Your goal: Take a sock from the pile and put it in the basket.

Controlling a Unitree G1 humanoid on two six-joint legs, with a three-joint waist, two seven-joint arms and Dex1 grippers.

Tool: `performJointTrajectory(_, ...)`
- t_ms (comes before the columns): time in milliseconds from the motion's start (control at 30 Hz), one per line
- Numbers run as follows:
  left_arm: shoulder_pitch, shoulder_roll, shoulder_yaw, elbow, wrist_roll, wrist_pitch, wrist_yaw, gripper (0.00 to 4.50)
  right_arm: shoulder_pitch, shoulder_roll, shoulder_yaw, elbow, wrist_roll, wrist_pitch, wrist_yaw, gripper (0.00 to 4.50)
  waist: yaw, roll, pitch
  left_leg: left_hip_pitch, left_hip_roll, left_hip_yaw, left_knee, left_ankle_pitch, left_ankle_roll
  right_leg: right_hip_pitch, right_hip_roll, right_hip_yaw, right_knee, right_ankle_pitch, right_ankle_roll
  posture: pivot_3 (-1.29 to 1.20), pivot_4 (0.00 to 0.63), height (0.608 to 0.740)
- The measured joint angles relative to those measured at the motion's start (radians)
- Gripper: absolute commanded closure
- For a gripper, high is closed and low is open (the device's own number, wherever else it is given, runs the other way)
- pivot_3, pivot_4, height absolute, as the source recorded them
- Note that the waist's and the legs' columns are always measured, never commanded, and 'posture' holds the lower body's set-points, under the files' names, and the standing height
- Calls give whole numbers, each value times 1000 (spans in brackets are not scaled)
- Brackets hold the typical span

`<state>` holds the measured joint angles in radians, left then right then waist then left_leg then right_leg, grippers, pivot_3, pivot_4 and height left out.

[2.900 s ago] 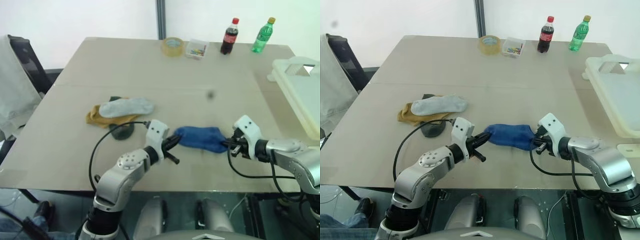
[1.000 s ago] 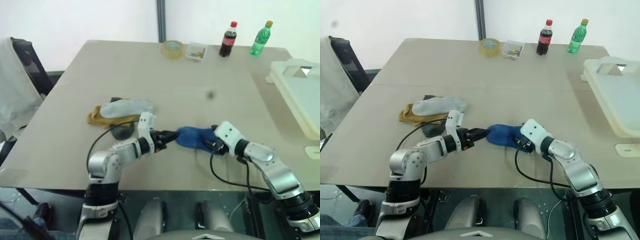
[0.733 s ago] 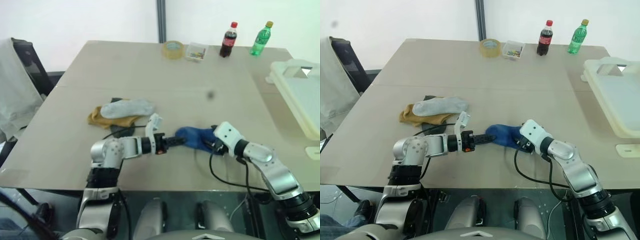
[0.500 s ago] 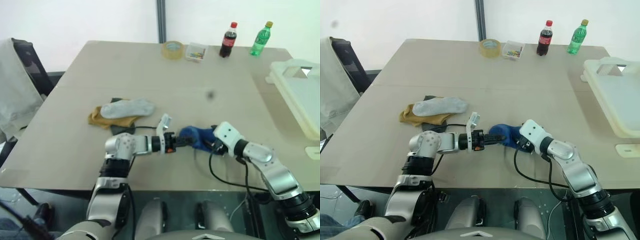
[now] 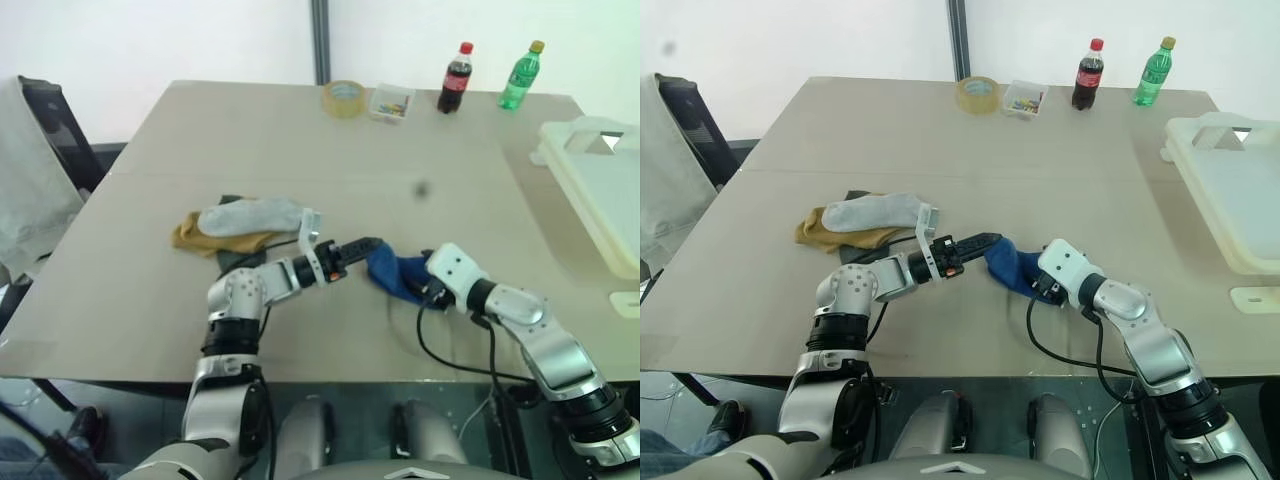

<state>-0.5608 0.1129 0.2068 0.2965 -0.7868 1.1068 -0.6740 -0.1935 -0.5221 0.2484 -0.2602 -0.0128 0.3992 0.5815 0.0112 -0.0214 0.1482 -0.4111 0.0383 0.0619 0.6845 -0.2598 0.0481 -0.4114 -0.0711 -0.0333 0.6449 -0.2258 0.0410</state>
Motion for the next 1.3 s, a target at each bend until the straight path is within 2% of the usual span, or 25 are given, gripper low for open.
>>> performJointTrajectory(567,7,-81,-17,-42,-79,102,22,2285,0,4,4,-2,-18,-14,-3,1142,-2,0,0,0,0,0,0,0,0,0,0,0,0,0,0,0,150,740)
performJointTrajectory(767,-8,-98,-20,-17,-72,74,38,2285,37,-19,-28,-106,-1,82,11,1142,3,1,2,-4,0,-1,0,0,0,-2,0,-1,-2,0,0,0,150,740)
performJointTrajectory(900,-26,-110,-23,-2,-66,52,38,2285,82,-78,-107,-259,50,199,42,1142,4,1,3,-5,-1,-2,-1,0,1,-3,0,-2,-4,0,1,0,150,740)
performJointTrajectory(1067,-37,-121,-46,35,-47,32,27,2285,208,-209,-250,-402,129,340,108,1142,7,0,3,-6,-1,-2,-2,-1,1,-2,0,-3,-5,0,0,0,150,740)
performJointTrajectory(1200,-50,-132,-80,69,-19,12,10,2285,231,-195,-349,-423,205,446,111,1142,2,-1,4,-5,-1,-2,-2,-1,1,-2,0,-3,-5,0,0,0,150,740)
performJointTrajectory(1233,-52,-145,-111,79,0,3,-3,2285,213,-160,-376,-453,267,500,106,1142,2,-1,4,-5,-1,-3,-2,-1,1,-2,0,-3,-4,0,0,0,150,740)
performJointTrajectory(1267,-56,-149,-121,90,3,-1,-7,2252,200,-139,-380,-465,292,524,101,653,2,-1,4,-5,0,-3,-2,-1,1,-2,0,-3,-4,0,0,0,150,740)
performJointTrajectory(1300,-63,-154,-127,103,9,-4,-11,2252,180,-111,-382,-474,316,548,89,363,2,-1,4,-5,0,-3,-1,-1,1,-2,0,-4,-3,0,0,0,150,740)
